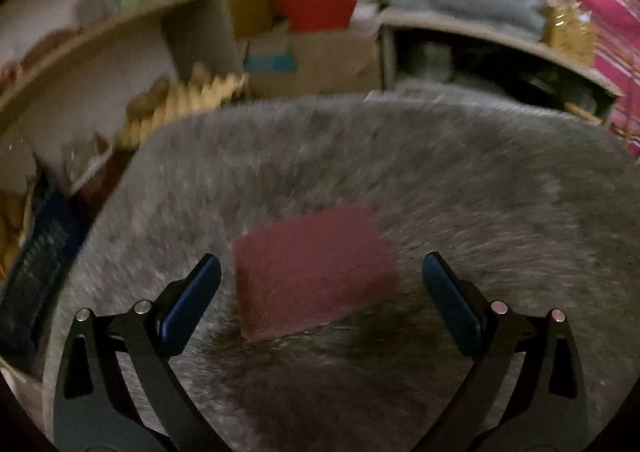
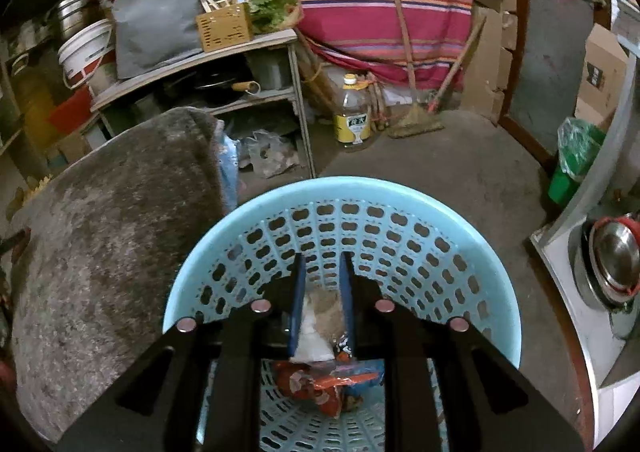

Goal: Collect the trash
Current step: 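Lower the left gripper onto the maroon pad and close it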

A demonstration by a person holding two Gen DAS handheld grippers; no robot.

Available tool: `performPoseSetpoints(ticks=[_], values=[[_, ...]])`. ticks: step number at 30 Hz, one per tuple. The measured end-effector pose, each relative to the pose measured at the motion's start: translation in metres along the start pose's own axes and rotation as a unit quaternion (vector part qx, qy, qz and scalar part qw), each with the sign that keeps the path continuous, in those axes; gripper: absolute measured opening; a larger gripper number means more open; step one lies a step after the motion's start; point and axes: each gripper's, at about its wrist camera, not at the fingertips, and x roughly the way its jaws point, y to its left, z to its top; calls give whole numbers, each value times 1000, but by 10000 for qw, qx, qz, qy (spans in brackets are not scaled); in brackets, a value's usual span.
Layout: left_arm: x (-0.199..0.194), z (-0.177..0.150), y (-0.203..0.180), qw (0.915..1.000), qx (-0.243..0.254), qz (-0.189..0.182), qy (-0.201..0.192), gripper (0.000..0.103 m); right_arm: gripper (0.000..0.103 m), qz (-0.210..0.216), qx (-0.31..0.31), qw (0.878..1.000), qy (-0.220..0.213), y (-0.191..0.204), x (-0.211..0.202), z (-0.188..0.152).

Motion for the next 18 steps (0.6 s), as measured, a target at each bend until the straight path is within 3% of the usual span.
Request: performPoseSetpoints(ticks=[1,8,10,12,15,18], values=[[4,1,1,9999,-39,-22,90,97,84,-104,-2,9999,-122,1,-4,0],[20,5,-1,9994,109,-27,338,96,85,-202,-132,9994,-254,2,-14,3],[19,5,0,9994,93,-84,323,85,85,-207,-142,9993,-262,1,-14,4],[13,4,-2,9994,145,-89,287,85,85,-215,-183,9991,-304,-1,-17,4],[-2,0,-9,9994,284,-133,152,84,89,-231,-201,9988,-384,-4,-22,3],[-39,-2,-28,9985,442,-194,-247,84,89,-142,-126,9988,-445,-8,-27,2]])
